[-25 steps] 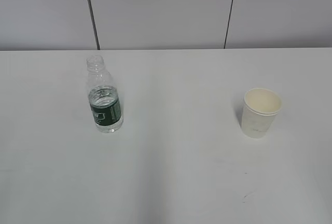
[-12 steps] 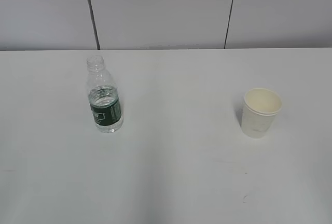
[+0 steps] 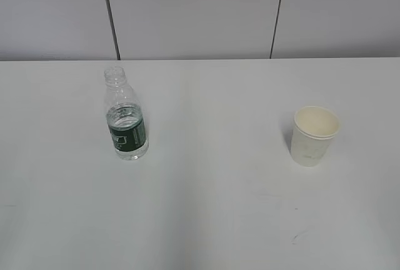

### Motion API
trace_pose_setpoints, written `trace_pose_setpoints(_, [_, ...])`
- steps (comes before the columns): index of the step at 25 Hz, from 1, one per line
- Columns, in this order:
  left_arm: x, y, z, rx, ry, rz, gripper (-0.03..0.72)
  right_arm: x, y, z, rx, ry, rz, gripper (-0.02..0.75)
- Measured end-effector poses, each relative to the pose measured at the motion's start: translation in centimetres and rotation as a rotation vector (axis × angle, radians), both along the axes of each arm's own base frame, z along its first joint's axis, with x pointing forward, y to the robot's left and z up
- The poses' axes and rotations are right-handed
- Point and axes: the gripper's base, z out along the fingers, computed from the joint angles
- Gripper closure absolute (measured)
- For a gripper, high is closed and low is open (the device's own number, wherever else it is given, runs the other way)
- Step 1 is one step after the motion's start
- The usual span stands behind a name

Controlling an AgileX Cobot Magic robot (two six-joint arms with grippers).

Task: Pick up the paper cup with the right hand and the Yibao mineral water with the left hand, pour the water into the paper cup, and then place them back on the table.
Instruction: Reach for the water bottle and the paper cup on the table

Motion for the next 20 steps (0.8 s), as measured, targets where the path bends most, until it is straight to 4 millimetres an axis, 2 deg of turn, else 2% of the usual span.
trace_pose_setpoints(16, [0.0,0.0,0.1,0.001,-0.005,0.001,0.114,0.0,0.0,0.0,0.005,0.0,-0.003,0.166])
trace_pose_setpoints(18, [-0.1,0.0,1.0,0.0,-0.071,0.0,0.114,0.0,0.0,0.4,0.004,-0.027,0.003,0.166])
trace_pose_setpoints(20, [-0.1,0.0,2.7,-0.007,-0.212,-0.004,0.114,0.0,0.0,1.5,0.0,-0.113,0.004,0.166])
